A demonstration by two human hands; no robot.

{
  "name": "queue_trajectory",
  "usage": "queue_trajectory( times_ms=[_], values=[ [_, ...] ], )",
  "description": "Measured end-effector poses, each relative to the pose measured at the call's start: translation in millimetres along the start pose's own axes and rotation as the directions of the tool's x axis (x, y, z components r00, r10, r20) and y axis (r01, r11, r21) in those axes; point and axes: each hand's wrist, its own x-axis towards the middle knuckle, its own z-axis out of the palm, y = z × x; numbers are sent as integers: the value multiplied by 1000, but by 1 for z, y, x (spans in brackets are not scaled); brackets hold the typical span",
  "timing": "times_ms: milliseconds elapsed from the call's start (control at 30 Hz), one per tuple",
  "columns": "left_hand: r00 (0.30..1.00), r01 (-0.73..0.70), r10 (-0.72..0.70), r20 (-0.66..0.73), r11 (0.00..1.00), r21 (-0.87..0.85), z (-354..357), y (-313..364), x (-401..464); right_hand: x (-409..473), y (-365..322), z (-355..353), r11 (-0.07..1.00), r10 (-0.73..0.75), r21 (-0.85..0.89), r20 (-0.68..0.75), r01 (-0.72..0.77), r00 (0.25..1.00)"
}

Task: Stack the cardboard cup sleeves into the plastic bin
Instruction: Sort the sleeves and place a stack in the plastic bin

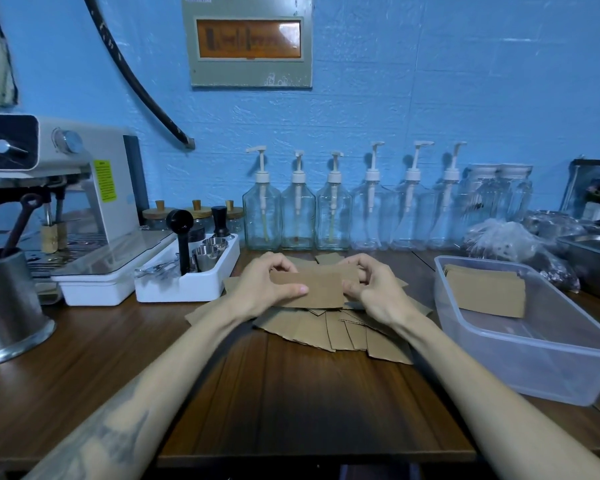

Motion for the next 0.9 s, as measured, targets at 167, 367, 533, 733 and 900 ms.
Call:
queue_trajectory(
  times_ms=[167,367,533,733,900],
  values=[
    [999,21,-15,-48,989,143,20,-18,5,1,5,-1,1000,8,0,73,-8,997],
    [998,-57,60,-32,994,96,23,-20,-2,-1,2,3,998,14,-66,69,-10,997],
    [991,-114,128,-41,965,237,21,-21,-2,-6,-2,4,980,-47,-187,106,67,993],
    [981,-171,183,-66,973,157,21,-19,-2,-9,-8,10,974,-63,-207,149,94,987],
    [984,-175,177,-33,982,73,13,-20,-7,-8,-7,10,983,-60,-166,129,81,990]
  ],
)
